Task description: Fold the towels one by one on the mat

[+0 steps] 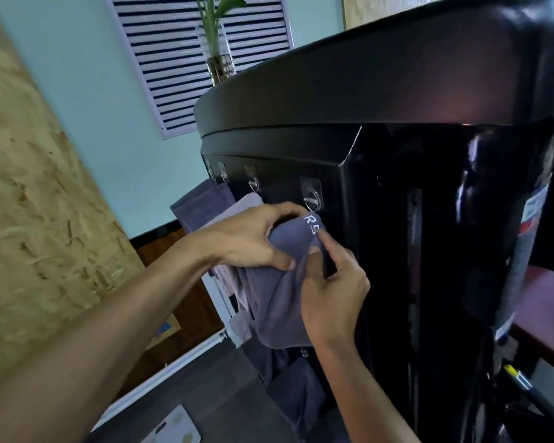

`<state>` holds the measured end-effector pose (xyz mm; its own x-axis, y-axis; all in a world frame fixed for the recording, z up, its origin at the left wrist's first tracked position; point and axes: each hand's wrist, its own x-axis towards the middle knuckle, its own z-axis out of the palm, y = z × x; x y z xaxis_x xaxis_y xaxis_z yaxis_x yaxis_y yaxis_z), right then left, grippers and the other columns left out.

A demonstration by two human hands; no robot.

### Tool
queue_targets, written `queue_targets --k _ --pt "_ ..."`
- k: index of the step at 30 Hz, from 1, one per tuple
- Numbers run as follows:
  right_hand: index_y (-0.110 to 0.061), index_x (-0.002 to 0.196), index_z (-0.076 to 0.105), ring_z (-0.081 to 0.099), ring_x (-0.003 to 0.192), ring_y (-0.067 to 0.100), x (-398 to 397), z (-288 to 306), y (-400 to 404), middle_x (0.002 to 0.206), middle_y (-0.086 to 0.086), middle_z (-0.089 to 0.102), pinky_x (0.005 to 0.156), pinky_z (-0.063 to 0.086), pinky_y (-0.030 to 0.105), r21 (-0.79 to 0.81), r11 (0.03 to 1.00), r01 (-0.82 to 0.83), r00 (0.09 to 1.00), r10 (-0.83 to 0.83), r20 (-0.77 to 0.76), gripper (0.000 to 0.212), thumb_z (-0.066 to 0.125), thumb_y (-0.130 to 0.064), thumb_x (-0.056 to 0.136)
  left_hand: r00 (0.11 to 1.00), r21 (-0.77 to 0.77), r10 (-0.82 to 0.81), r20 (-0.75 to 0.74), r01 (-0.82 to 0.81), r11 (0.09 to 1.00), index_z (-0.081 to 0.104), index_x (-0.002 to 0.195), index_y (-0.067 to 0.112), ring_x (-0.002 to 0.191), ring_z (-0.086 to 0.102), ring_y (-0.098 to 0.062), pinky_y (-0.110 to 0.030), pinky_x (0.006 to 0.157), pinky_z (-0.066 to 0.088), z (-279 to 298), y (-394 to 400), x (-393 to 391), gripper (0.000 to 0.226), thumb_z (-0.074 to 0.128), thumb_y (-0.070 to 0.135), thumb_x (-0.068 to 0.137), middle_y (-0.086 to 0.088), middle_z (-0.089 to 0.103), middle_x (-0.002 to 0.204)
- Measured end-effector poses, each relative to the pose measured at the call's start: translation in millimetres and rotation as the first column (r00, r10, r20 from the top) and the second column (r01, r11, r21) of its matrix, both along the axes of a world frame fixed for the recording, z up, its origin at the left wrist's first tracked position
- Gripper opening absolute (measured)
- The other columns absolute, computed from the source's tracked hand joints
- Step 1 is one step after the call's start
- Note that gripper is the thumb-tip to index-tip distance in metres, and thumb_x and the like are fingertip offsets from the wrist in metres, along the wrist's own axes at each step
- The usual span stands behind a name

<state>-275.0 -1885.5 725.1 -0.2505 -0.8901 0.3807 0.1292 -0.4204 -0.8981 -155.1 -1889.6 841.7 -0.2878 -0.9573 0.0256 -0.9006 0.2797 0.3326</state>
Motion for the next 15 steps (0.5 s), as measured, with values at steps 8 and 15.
queue_targets --k 8,15 --pt "-0.007 0.129 0.058 0.05 0.117 0.012 -16.1 -30.5 22.8 0.129 0.006 0.052 0.096 0.034 0.005 -0.342 0.925 0.165 0.911 -0.276 -0.306 0.041 0.06 -0.02 0.09 0.998 -0.008 0.002 -0.058 -0.002 1.0 0.047 0.128 0.036 0.117 0.05 0.003 -0.013 0.099 0.039 -3.5 -0.1 1.1 0.067 0.071 0.03 0.067 0.017 0.055 0.128" --pt "-0.014 0.139 0.047 0.048 0.122 -0.003 -0.3 -20.5 6.5 0.138 -0.006 0.046 0.098 0.041 0.011 -0.098 0.97 -0.221 0.975 0.218 -0.04 0.051 0.064 -0.008 0.09 0.988 0.096 -0.007 -0.157 0.023 0.995 0.046 0.133 0.034 0.119 0.051 0.001 -0.014 0.097 0.042 -6.0 -3.6 9.8 0.073 0.076 0.022 0.067 0.013 0.054 0.129"
